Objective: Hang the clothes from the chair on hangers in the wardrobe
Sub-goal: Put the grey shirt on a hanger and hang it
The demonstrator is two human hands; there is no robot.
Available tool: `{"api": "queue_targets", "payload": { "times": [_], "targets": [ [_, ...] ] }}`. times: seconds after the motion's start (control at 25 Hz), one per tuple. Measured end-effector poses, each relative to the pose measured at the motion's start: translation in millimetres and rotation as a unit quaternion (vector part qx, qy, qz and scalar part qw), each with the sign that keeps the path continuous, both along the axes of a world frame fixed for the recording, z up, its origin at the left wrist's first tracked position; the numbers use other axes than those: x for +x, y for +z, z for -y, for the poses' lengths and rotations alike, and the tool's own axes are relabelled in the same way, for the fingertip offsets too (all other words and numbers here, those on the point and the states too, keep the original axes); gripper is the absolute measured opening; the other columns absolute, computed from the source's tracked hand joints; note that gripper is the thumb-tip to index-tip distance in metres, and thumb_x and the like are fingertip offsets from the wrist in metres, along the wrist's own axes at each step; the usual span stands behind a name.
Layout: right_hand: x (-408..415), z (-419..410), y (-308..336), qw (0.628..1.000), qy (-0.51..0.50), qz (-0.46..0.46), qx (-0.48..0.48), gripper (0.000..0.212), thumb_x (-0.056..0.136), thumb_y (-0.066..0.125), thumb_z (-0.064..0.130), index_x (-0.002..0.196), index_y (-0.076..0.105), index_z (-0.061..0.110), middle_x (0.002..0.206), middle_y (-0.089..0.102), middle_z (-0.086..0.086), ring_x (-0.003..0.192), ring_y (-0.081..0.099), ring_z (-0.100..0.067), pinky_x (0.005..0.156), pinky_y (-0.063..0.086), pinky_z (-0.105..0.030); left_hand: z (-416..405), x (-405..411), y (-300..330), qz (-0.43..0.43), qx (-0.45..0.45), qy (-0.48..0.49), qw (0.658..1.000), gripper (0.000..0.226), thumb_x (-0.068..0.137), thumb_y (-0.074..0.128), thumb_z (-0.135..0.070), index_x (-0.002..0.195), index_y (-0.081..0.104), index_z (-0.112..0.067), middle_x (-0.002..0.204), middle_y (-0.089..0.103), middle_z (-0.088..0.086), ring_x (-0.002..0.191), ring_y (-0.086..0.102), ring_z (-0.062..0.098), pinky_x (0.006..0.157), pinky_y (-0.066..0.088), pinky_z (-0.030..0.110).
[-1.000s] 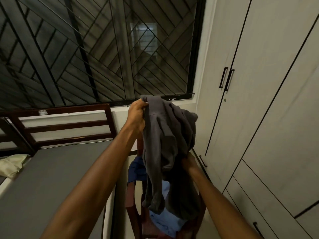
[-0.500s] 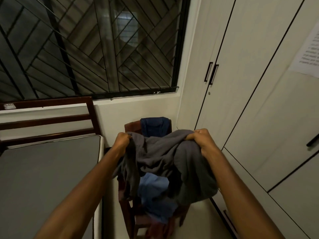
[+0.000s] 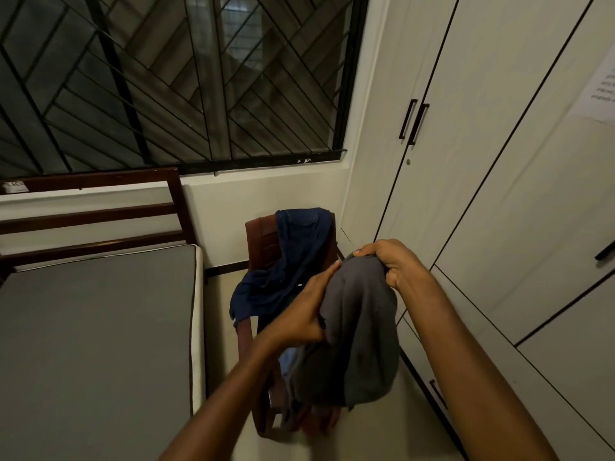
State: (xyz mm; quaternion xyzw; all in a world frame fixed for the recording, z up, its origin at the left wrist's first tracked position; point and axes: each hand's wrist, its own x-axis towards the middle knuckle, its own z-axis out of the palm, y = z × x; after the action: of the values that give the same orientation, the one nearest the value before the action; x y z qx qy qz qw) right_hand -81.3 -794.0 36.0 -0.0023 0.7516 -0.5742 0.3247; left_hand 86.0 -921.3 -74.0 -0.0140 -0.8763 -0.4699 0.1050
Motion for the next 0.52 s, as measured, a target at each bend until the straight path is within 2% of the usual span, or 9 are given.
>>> {"api": "queue_targets", "payload": {
  "times": [0.04, 0.12, 0.16, 0.24, 0.32, 0.44, 0.52],
  "targets": [
    [3, 0, -4, 1.000, 0.001, 0.014, 0.004, 0.025, 0.079, 0.074, -0.003, 0.103, 0.072, -0.010, 0.106, 0.072, -0.024, 0.093, 0.068, -0.035, 0.075, 0.061, -0.041, -8, -4, -8, -0.027, -0.015, 0.019, 0.999, 0.099, 0.084, 0.078, -0.037, 0.161, 0.014, -0.035, 0.164, 0.026, -0.005, 0.147, 0.029, 0.000, 0.121, 0.030, 0.023],
    [11, -5, -4, 0.999, -0.004, 0.041, -0.018, 0.016, 0.086, 0.069, -0.002, 0.099, 0.069, -0.011, 0.095, 0.071, -0.021, 0.083, 0.066, -0.031, 0.063, 0.058, -0.036, -16, -8, -22, -0.082, 0.054, 0.102, 0.990, 0.063, 0.094, 0.065, -0.048, 0.150, 0.038, -0.040, 0.151, 0.048, 0.004, 0.135, 0.045, -0.004, 0.115, 0.042, 0.037],
    [12, -9, -4, 0.998, -0.009, 0.053, -0.045, 0.011, 0.089, 0.066, -0.002, 0.096, 0.068, -0.009, 0.091, 0.070, -0.019, 0.081, 0.065, -0.030, 0.064, 0.057, -0.037, -20, -7, -19, -0.098, 0.089, 0.141, 0.981, 0.048, 0.097, 0.061, -0.045, 0.142, 0.050, -0.037, 0.140, 0.059, 0.001, 0.127, 0.053, -0.004, 0.109, 0.048, 0.036],
    [9, -19, -8, 0.990, -0.042, 0.069, -0.112, 0.010, 0.092, 0.060, -0.001, 0.094, 0.068, -0.007, 0.095, 0.068, -0.020, 0.085, 0.065, -0.029, 0.077, 0.059, -0.040, -23, -11, -10, -0.111, 0.088, 0.183, 0.973, 0.029, 0.099, 0.061, -0.026, 0.128, 0.064, -0.024, 0.120, 0.069, -0.007, 0.110, 0.064, -0.001, 0.096, 0.053, 0.027],
    [5, -36, -19, 0.974, -0.056, 0.092, -0.201, 0.023, 0.092, 0.049, 0.000, 0.104, 0.067, -0.009, 0.108, 0.067, -0.024, 0.097, 0.066, -0.033, 0.094, 0.056, -0.043, -27, -16, 1, -0.107, 0.083, 0.204, 0.970, 0.017, 0.099, 0.058, -0.013, 0.111, 0.069, -0.017, 0.102, 0.071, -0.004, 0.093, 0.067, 0.005, 0.084, 0.057, 0.030],
    [6, -71, -50, 0.953, -0.016, 0.114, -0.281, 0.045, 0.093, 0.040, 0.001, 0.136, 0.055, -0.003, 0.135, 0.061, -0.025, 0.124, 0.061, -0.038, 0.109, 0.048, -0.048, -28, -34, 15, -0.045, 0.121, 0.283, 0.950, 0.019, 0.100, 0.049, -0.008, 0.093, 0.067, -0.009, 0.087, 0.069, 0.004, 0.080, 0.066, 0.018, 0.076, 0.058, 0.043],
    [14, -95, -75, 0.959, 0.009, 0.126, -0.254, 0.038, 0.102, 0.041, 0.006, 0.136, 0.057, 0.003, 0.141, 0.058, -0.024, 0.126, 0.061, -0.035, 0.112, 0.045, -0.047, -29, -45, 22, 0.000, 0.093, 0.327, 0.941, 0.022, 0.099, 0.047, -0.010, 0.088, 0.066, -0.007, 0.085, 0.068, 0.005, 0.078, 0.064, 0.021, 0.073, 0.054, 0.040]
  ]
}}
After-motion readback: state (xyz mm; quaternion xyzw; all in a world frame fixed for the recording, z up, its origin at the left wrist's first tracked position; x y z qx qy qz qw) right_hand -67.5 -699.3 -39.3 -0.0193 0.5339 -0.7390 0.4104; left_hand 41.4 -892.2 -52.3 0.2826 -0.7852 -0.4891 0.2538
